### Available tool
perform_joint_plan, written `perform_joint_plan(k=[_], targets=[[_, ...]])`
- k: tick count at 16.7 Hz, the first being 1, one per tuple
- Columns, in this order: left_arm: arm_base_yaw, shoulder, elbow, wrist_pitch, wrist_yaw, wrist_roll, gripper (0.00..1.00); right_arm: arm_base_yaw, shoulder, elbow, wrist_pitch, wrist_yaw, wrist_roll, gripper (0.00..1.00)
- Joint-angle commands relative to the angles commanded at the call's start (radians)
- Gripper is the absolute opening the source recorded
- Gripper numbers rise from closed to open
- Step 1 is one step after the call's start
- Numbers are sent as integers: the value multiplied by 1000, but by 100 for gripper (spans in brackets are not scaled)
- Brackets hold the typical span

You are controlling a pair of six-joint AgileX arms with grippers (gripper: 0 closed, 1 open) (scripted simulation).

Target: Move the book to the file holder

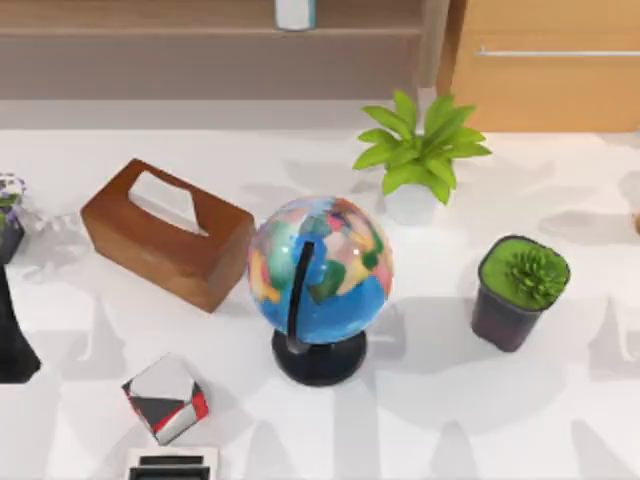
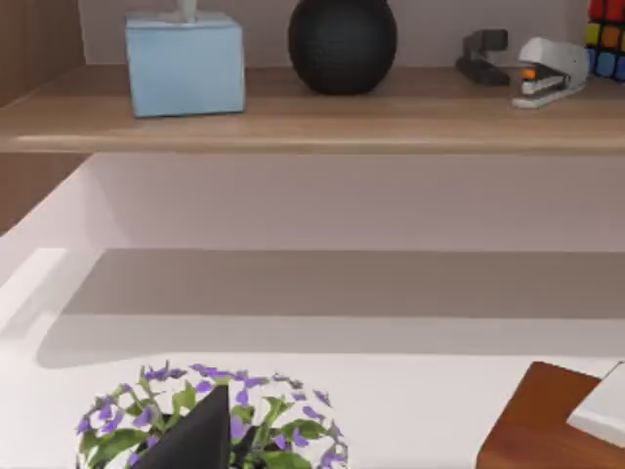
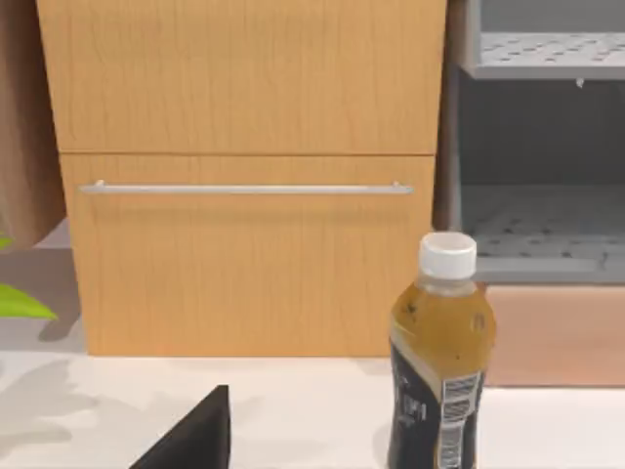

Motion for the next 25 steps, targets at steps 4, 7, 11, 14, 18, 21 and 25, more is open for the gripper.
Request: perform_joint_plan(k=[4,7,11,14,18,21,25], targets=[[0,0,0,0,0,0,100,22,30,27,26,8,-2,100],[0,0,0,0,0,0,100,98,152,140,110,42,-8,100],[0,0,0,0,0,0,100,239,455,403,262,124,-21,100],[0,0,0,0,0,0,100,354,764,646,375,209,-31,100],[0,0,0,0,0,0,100,501,1236,993,493,353,-38,100],[0,0,0,0,0,0,100,594,1595,1255,549,470,-37,100],[0,0,0,0,0,0,100,680,2013,1564,577,613,-28,100]])
